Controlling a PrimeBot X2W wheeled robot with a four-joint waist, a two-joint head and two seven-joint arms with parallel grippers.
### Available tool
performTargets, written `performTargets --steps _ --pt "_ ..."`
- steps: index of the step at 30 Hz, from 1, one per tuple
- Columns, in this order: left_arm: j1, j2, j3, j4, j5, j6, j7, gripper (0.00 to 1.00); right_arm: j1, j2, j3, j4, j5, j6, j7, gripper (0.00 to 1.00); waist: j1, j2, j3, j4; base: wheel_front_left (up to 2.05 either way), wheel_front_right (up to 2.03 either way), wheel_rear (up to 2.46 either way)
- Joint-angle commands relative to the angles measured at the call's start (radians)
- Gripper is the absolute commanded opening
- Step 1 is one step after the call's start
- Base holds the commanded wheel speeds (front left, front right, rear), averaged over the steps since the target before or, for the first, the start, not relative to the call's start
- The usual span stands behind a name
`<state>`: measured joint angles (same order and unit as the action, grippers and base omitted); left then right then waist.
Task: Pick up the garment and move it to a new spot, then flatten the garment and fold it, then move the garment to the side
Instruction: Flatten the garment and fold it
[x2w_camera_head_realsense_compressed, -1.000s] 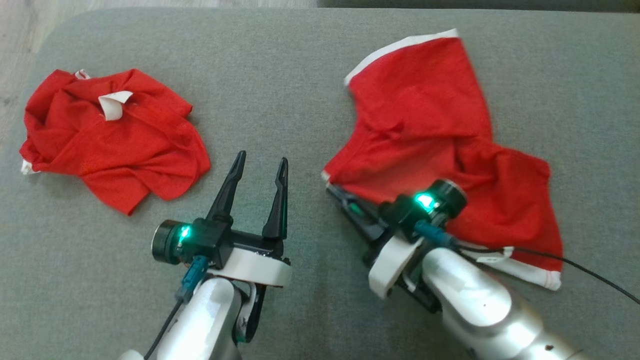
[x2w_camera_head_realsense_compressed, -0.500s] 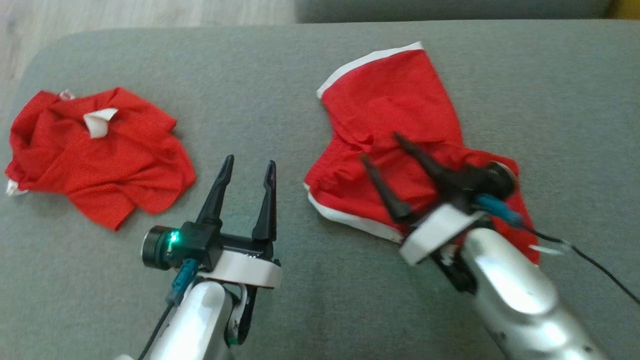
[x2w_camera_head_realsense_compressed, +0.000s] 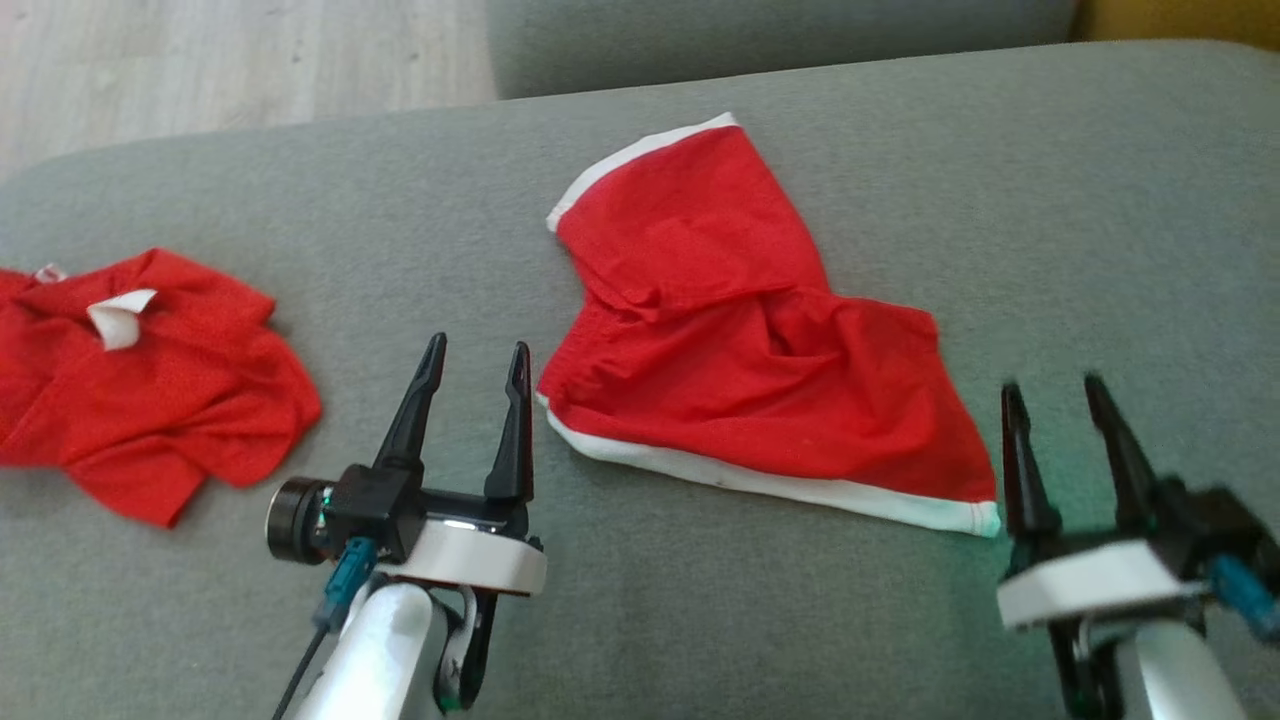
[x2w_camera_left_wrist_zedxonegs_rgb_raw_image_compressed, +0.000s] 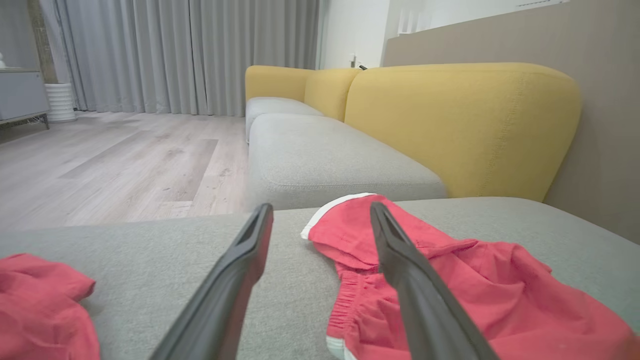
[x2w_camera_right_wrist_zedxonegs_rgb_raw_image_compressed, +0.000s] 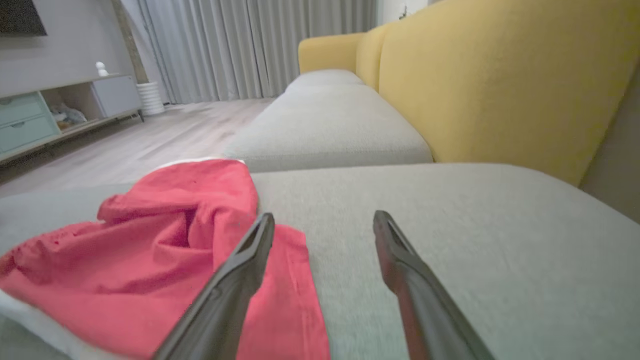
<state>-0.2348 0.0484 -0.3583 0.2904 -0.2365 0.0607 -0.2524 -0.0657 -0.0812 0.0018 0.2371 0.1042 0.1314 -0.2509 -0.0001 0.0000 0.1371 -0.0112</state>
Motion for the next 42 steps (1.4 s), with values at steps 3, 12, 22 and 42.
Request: performTargets --steps 3,12,22,42 --pt "-0.007 0.002 0.034 -0.029 0.009 -0.009 -0.009 1.0 0.026 0.02 -0.004 -0.047 -0.018 -0.001 -0.011 1.0 0.0001 0.0 0.004 -0.022 0.0 0.0 0.0" --pt "-0.01 0.002 0.03 -0.021 0.011 -0.016 -0.009 1.0 0.062 0.03 0.011 0.065 0.008 -0.001 -0.001 1.0 0.0001 0.0 0.006 -0.031 0.0 0.0 0.0" --pt "-0.016 0.002 0.02 -0.018 0.009 -0.017 -0.009 1.0 0.035 0.031 0.068 0.207 0.053 -0.001 0.084 1.0 0.0001 0.0 0.013 -0.015 0.0 0.0 0.0" --pt "-0.027 0.002 0.033 -0.001 0.02 -0.018 -0.009 1.0 -0.012 0.031 0.074 0.242 0.044 -0.001 0.034 0.0 0.0001 0.0 0.035 -0.008 0.0 0.0 0.0"
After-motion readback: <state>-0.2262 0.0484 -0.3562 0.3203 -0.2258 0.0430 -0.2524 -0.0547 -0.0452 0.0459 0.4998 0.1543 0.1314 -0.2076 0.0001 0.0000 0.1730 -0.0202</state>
